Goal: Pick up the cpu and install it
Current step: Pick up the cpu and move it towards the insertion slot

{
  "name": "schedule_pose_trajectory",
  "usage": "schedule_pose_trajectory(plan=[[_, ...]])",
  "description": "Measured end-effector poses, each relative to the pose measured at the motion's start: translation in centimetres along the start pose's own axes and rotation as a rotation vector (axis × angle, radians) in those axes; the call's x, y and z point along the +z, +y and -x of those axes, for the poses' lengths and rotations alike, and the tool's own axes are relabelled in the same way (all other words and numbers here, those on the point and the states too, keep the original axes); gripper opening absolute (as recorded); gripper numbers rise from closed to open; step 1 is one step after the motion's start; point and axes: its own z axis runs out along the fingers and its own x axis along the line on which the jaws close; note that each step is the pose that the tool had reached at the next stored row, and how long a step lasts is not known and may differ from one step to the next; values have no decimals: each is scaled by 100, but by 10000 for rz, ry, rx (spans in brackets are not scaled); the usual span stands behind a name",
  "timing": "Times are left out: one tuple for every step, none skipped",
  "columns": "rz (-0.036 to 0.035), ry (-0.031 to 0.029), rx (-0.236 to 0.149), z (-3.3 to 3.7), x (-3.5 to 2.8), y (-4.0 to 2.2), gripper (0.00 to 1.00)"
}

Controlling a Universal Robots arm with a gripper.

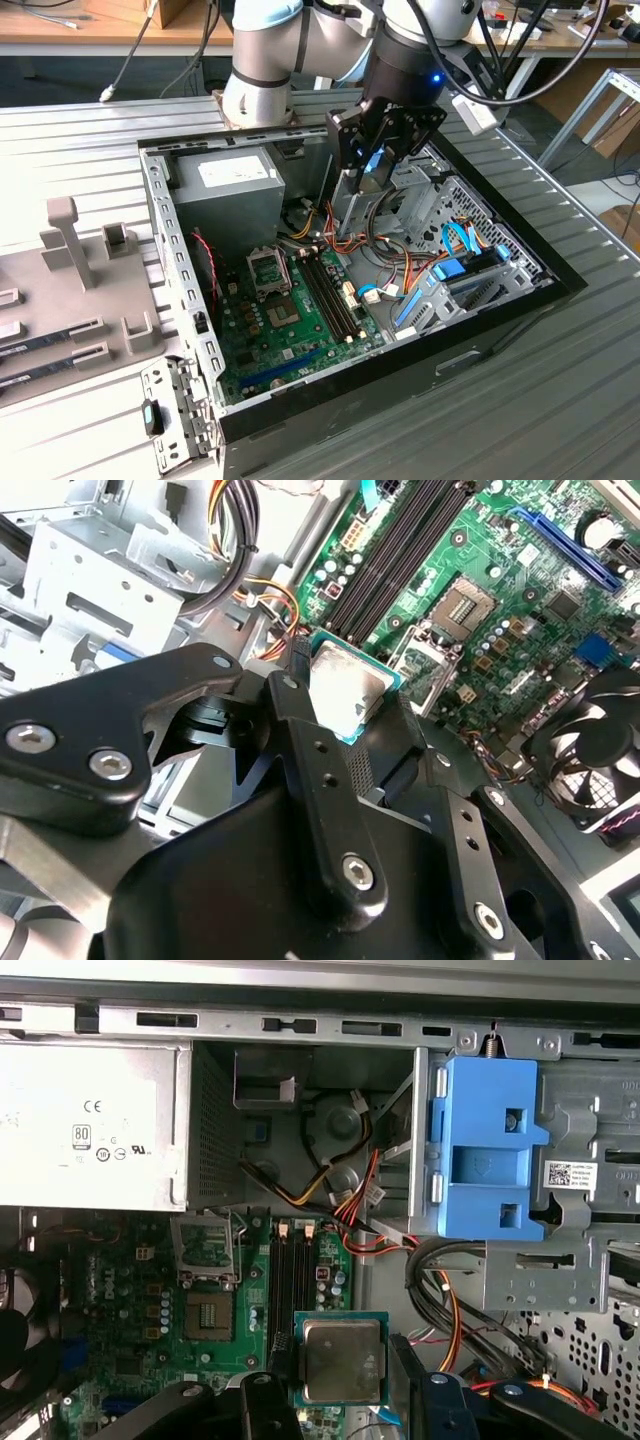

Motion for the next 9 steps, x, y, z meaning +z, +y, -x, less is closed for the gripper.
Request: schedule_pose_trajectory(plan=[[0,0,1,-1,2,-3,47],[0,0,0,-1,5,-10,47],[-1,0,0,-1,7,-14,47],[0,0,0,-2,9,-18,47],[0,0,0,-2,13,-23,47],[0,0,0,-2,16,-27,47],[-1,1,0,-3,18,-30,47],[0,0,0,-3,21,-32,47],[0,0,1,-3,24,-35,47]])
